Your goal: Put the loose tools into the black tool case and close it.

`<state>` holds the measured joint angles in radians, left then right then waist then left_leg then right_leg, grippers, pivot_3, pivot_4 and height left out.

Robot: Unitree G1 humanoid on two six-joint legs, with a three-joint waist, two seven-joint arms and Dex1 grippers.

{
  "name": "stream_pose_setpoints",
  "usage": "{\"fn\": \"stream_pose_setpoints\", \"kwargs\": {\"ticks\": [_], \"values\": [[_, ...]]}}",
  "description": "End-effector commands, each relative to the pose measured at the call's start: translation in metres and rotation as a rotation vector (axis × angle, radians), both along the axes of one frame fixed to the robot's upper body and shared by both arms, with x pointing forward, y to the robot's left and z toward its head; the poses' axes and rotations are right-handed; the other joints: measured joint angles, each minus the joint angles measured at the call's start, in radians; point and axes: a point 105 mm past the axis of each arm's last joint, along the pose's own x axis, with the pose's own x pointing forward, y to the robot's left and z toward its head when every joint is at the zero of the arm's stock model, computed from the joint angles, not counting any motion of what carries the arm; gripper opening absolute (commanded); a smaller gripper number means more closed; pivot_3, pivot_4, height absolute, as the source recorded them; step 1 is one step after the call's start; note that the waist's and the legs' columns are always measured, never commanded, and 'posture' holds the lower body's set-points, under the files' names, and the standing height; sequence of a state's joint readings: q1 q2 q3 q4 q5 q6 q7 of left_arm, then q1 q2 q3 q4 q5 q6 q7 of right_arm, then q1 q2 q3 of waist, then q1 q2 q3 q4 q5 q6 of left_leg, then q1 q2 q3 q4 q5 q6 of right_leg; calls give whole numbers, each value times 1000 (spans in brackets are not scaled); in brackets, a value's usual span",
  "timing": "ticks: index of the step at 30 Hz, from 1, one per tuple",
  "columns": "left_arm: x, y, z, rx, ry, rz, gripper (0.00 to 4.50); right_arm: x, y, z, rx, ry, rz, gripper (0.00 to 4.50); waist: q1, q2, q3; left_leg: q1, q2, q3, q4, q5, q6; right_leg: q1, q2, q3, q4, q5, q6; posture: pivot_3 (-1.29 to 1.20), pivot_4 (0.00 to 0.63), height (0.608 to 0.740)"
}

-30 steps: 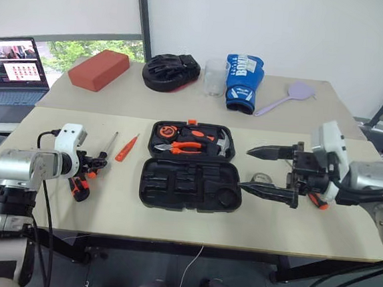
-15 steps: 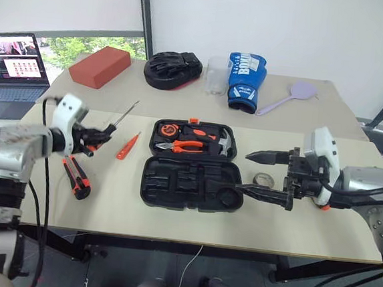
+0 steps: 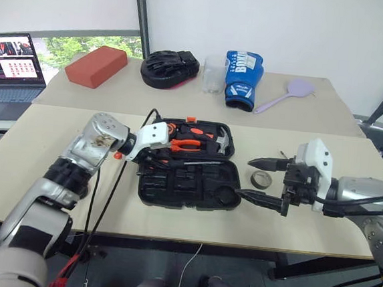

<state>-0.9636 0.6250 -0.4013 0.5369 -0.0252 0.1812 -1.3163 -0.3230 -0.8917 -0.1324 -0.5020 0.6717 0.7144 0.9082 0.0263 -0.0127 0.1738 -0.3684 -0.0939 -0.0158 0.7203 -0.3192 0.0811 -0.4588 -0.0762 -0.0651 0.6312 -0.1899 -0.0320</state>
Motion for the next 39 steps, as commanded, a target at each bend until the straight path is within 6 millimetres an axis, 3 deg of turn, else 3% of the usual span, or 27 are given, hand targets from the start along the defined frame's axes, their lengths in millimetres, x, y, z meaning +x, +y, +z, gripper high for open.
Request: {"fn": "stream_pose_setpoints", "kwargs": {"ticks": [1, 8, 10, 14, 16, 19, 25, 39], "values": [[9, -7, 8, 13, -52, -31, 833, -3, -1, 11, 13, -52, -8, 4500, 1, 0, 0, 0, 0, 0, 0, 0, 0, 0, 0, 0, 0, 0, 0, 0, 150, 740], [19, -20, 9, -18, -50, -27, 833, -4, 0, 10, 19, -53, -19, 4500, 14, 0, 0, -4, 0, 0, 7, -2, 7, 0, 0, 0, -1, 2, 3, 0, 150, 740], [17, -23, 14, -44, -46, -38, 1839, -4, -1, 10, 21, -53, -20, 4500, 14, 0, 0, -5, 0, 0, 8, -3, 7, 0, 0, 0, -2, 3, 5, 0, 150, 740], [15, -27, 24, -83, -9, -27, 3209, -7, 0, 10, 28, -50, -13, 4500, 15, 0, 0, -5, 0, 0, 10, -3, 8, 0, 0, 0, -2, 4, 6, 0, 150, 740], [15, -31, 29, -123, 15, -17, 3209, -7, 0, 9, 30, -48, -12, 4500, 16, 0, 0, -6, 0, 0, 10, -3, 8, 0, 0, 0, -2, 4, 6, 0, 150, 740], [16, -35, 33, -163, 12, -14, 2447, -7, 0, 8, 29, -47, -14, 4500, 16, 0, 0, -6, 0, 0, 10, -3, 8, 0, 0, 0, -2, 4, 7, 0, 150, 740], [20, -35, 25, -164, -6, 7, 66, -5, -1, 6, 27, -47, -22, 4500, 12, 0, 0, -6, 0, 0, 10, -2, 8, 0, 0, 0, -2, 5, 7, 0, 150, 740], [25, -38, -17, -27, -36, 47, 24, -6, -4, 4, 35, -48, -46, 4500, 15, 0, 0, -5, -1, 0, 10, -2, 8, 0, 0, 1, -2, 5, 7, 0, 150, 740]]}}
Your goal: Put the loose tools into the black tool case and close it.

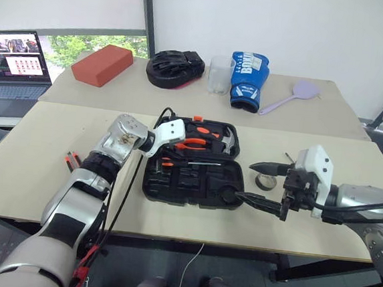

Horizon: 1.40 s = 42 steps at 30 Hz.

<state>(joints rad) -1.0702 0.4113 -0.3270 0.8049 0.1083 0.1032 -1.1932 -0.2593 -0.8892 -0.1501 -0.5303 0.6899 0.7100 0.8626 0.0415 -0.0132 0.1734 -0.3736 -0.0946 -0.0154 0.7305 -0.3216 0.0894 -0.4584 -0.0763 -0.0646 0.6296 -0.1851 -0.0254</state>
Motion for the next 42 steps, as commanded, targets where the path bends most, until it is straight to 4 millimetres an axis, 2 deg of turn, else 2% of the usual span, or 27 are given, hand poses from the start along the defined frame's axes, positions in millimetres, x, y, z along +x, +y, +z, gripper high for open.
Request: {"fn": "stream_pose_setpoints", "kwargs": {"ticks": [1, 3, 5, 9, 11, 14, 15, 17, 20, 23, 26, 27, 28, 32, 41, 42], "values": [[-6, -1, -16, 42, 14, -36, 24, -2, -1, 12, 22, -65, -14, 4500, 0, 0, 0, 0, 0, 0, 0, 0, 0, 0, 0, 0, 0, 0, 0, 0, 150, 740], [-8, 2, -16, 31, 13, -37, 24, -1, -5, 11, 18, -67, -41, 4500, 0, 0, -1, 0, 0, 0, 0, 0, 0, 0, 0, 0, 0, 0, 0, 0, 150, 740], [-7, 4, -7, -19, 16, -25, 24, -1, -11, 10, 15, -68, -66, 4500, 0, 0, -1, 1, 0, 0, 0, 0, 0, 0, 0, 0, 0, 0, 0, 0, 150, 740], [-9, 6, 41, -216, 5, -24, 24, -1, -30, 8, 0, -52, -152, 4500, -2, 0, -1, 0, 0, 0, 0, 0, 0, 0, 0, 0, 0, 0, 0, 0, 150, 740], [-12, 12, 63, -321, 18, -6, 24, 0, -47, 6, -26, -40, -221, 4500, -2, 0, -1, 0, 0, 0, 0, 0, 0, -1, 0, 0, 0, 0, 0, 0, 150, 740], [-27, 22, 87, -420, -25, -29, 24, 0, -81, 4, -44, -5, -348, 4500, -3, 0, -1, 0, 0, 0, 0, 0, 0, -1, 0, 0, 0, 0, 0, 0, 150, 740], [-33, 25, 93, -450, -27, -30, 259, 0, -93, 3, -57, 4, -392, 4500, -3, 0, -1, 0, 0, 0, 0, 0, 0, 0, 0, 0, 0, 0, 0, 0, 150, 740], [-66, 30, 102, -485, 78, -135, 701, 2, -125, -3, -110, 34, -501, 4500, -4, 0, -1, 2, 0, 0, 0, 0, 0, 1, 0, 1, 0, 0, 0, 0, 150, 740], [-98, 30, 107, -498, 167, -239, 1832, 8, -155, -8, -145, 75, -589, 4500, -7, 0, -1, 3, 0, 0, 0, 0, 0, 1, 0, 1, 1, 0, 0, 0, 150, 740], [-113, 30, 112, -529, 215, -270, 2871, 15, -170, -12, -170, 108, -633, 4500, -6, 1, -1, 4, 0, 0, 0, 1, -2, 3, 0, 1, 1, 1, -1, 0, 150, 740], [-127, 32, 108, -501, 240, -293, 3856, 40, -184, -26, -214, 171, -724, 4500, -14, 1, -1, 5, 0, 0, 0, 2, -3, 3, 0, 2, 1, 3, -2, 0, 150, 740], [-132, 33, 105, -484, 255, -298, 4341, 45, -186, -30, -221, 201, -737, 4500, -22, 1, -1, 5, 0, 1, -1, 2, -4, 3, 0, 2, 1, 3, -3, 0, 150, 740], [-136, 33, 102, -461, 267, -306, 4470, 49, -186, -34, -225, 231, -739, 4500, -26, 1, -1, 5, 0, 2, -1, 3, -5, 3, 0, 3, 1, 4, -3, 0, 150, 740], [-151, 37, 92, -389, 278, -334, 4470, 60, -188, -49, -248, 353, -764, 4500, -32, 1, -1, 5, 2, 2, -2, 5, -6, 2, 0, 3, 2, 5, -6, 0, 150, 740], [-150, 40, 85, -382, 235, -285, 4470, 80, -177, -64, -220, 471, -765, 4500, -24, 1, -1, 4, 2, 2, -3, 5, -5, 1, 1, 3, 0, 6, -6, 0, 150, 740], [-149, 40, 84, -380, 232, -282, 4500, 82, -178, -65, -226, 473, -772, 3982, -24, 2, -1, 4, 2, 2, -3, 5, -5, 1, 1, 3, 0, 6, -6, 0, 150, 740]]}}
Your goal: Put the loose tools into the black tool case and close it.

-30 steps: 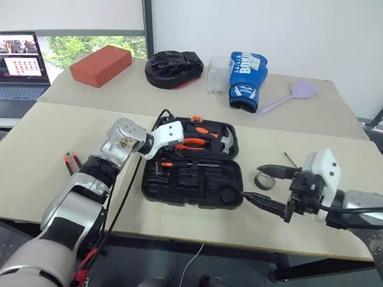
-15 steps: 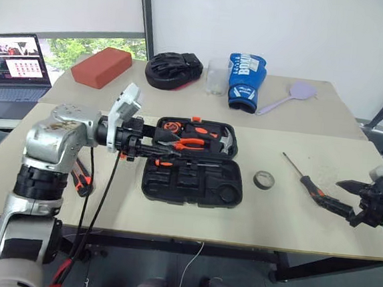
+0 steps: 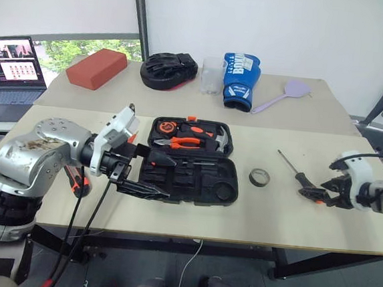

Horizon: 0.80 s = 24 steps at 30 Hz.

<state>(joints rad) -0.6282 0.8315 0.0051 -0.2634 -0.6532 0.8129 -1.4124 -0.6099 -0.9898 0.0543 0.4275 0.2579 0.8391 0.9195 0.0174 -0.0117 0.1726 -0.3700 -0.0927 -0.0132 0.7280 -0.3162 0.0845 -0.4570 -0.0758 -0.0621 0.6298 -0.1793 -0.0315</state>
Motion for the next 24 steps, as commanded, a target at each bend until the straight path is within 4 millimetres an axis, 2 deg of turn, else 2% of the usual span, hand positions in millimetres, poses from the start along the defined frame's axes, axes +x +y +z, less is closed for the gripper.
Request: {"fn": "stream_pose_setpoints", "kwargs": {"ticks": [1, 4, 5, 8, 9, 10, 12, 15, 16, 18, 20, 24], "values": [[-3, 1, 7, 6, -57, 3, 4500, 4, -7, 6, -21, -4, -31, 3818, 0, 0, 0, 0, 0, 0, 0, 0, 0, 0, 0, 0, 0, 0, 0, 0, 150, 740], [-2, 2, 7, 7, -63, 11, 4500, 9, -12, 8, 2, -6, -87, 2795, -4, 0, 0, 0, 0, 0, 0, 0, 0, 0, 0, 0, -1, 0, 0, 0, 150, 740], [-2, 2, 8, 7, -64, 13, 4500, 10, -13, 8, 6, -5, -93, 2310, -5, 0, 0, 0, 0, 0, 0, 0, 0, 0, 0, 0, -1, 0, 0, 0, 150, 740], [-1, 3, 9, 7, -68, 20, 4500, 11, -16, 9, -18, -19, -76, 1343, -4, 0, 0, 0, 0, 0, 0, 0, 0, -1, 0, 0, -1, 0, 0, 0, 150, 740], [-1, 5, 7, 13, -65, 29, 4500, 14, -14, 19, -38, -59, -46, 1005, -5, 0, 0, 0, 0, 0, 0, 0, 0, -1, 0, 0, -1, 0, 0, 0, 150, 740], [0, 8, 6, 21, -57, 40, 4500, 19, -6, 34, -34, -125, 8, 947, -5, 0, 0, 0, 0, 0, 0, 0, 0, -1, 0, 0, -1, 0, 0, 0, 150, 740], [2, 14, 2, 34, -42, 60, 4500, 23, 22, 66, 33, -231, 150, 947, -7, 2, 1, 0, 0, 0, 0, 0, 0, -1, 0, 0, -1, 0, 0, 0, 150, 740], [9, 29, -6, 57, -12, 116, 4500, 8, 86, 103, 93, -322, 523, 947, -20, 7, 4, 0, 0, 1, -1, 0, 0, -2, 1, 1, 0, 0, 0, 0, 150, 740], [10, 32, -7, 63, -6, 125, 4500, 3, 98, 108, 93, -330, 601, 947, -23, 7, 4, 0, 0, 1, -1, 0, 0, -2, 2, 1, 0, 0, 0, 0, 150, 740], [14, 41, -12, 79, -1, 155, 4500, -7, 132, 113, 62, -329, 784, 947, -22, 7, 4, 0, 2, 0, -3, 0, 0, -2, 3, 0, 0, 0, 0, 0, 150, 740], [16, 46, -13, 84, 2, 174, 4500, -10, 156, 106, -36, -323, 925, 947, -20, 7, 4, 0, 2, 0, -3, 0, 0, -2, 4, 0, 0, 0, 0, 0, 150, 740], [19, 48, -11, 81, -7, 189, 4500, 7, 177, 84, -214, -314, 1016, 947, -10, 5, 4, 0, 1, 0, -1, 0, 1, -2, 2, 1, -1, 0, 1, 0, 150, 740]]}}
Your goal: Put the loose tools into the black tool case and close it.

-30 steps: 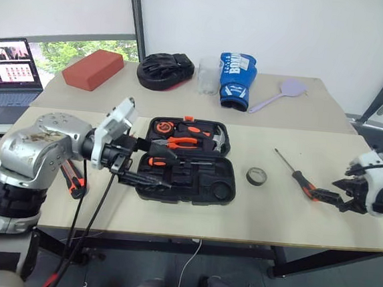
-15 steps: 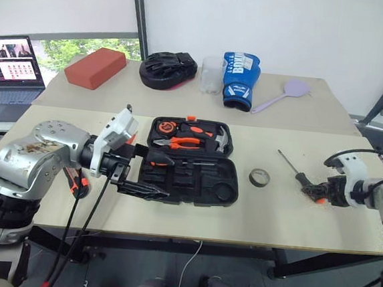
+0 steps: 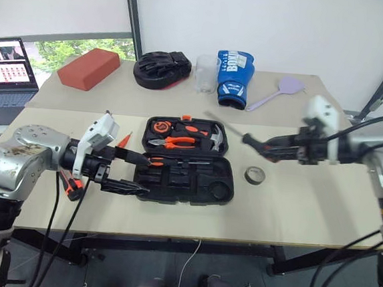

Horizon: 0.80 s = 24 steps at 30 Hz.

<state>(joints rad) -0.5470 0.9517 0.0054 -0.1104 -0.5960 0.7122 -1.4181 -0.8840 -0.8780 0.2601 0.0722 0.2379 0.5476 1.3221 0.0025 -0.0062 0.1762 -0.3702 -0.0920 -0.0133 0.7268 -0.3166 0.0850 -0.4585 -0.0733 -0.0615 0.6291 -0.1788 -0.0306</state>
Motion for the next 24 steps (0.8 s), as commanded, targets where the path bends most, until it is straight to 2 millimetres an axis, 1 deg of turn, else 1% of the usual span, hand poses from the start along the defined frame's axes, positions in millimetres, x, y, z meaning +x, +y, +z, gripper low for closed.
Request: {"fn": "stream_pose_setpoints", "kwargs": {"ticks": [1, 4, 9, 15, 24], "values": [[0, 3, 12, 6, -63, -2, 4500, 16, 11, -8, -109, -78, 27, 947, 9, 0, 0, 0, -1, 0, 0, 0, 0, 0, -1, 0, 0, 0, 1, 0, 150, 740], [-1, 2, 14, 8, -73, 0, 4500, 28, 21, -13, -146, -114, 36, 947, 13, 0, 0, -3, -3, 0, 0, 0, 0, -2, -2, 0, 0, 1, 1, 0, 150, 740], [-3, 3, 16, 9, -84, 15, 4500, 36, 36, -18, -165, -135, 70, 947, 4, 0, 0, -3, -3, -1, 0, 0, 0, -4, -2, -1, -1, 1, 1, 0, 150, 740], [-2, 2, 17, 2, -102, 36, 4500, 32, 41, -32, -205, -115, 119, 947, 1, 0, 0, -3, -3, -1, -1, 0, 0, -3, -2, -2, -2, 1, 1, 0, 150, 740], [1, 1, 19, -2, -110, 44, 4500, 34, 56, -44, -173, -70, 93, 947, -6, 0, 0, -3, -3, -1, 0, 1, -2, -3, -2, -1, 0, 1, 1, 0, 150, 740]]}}
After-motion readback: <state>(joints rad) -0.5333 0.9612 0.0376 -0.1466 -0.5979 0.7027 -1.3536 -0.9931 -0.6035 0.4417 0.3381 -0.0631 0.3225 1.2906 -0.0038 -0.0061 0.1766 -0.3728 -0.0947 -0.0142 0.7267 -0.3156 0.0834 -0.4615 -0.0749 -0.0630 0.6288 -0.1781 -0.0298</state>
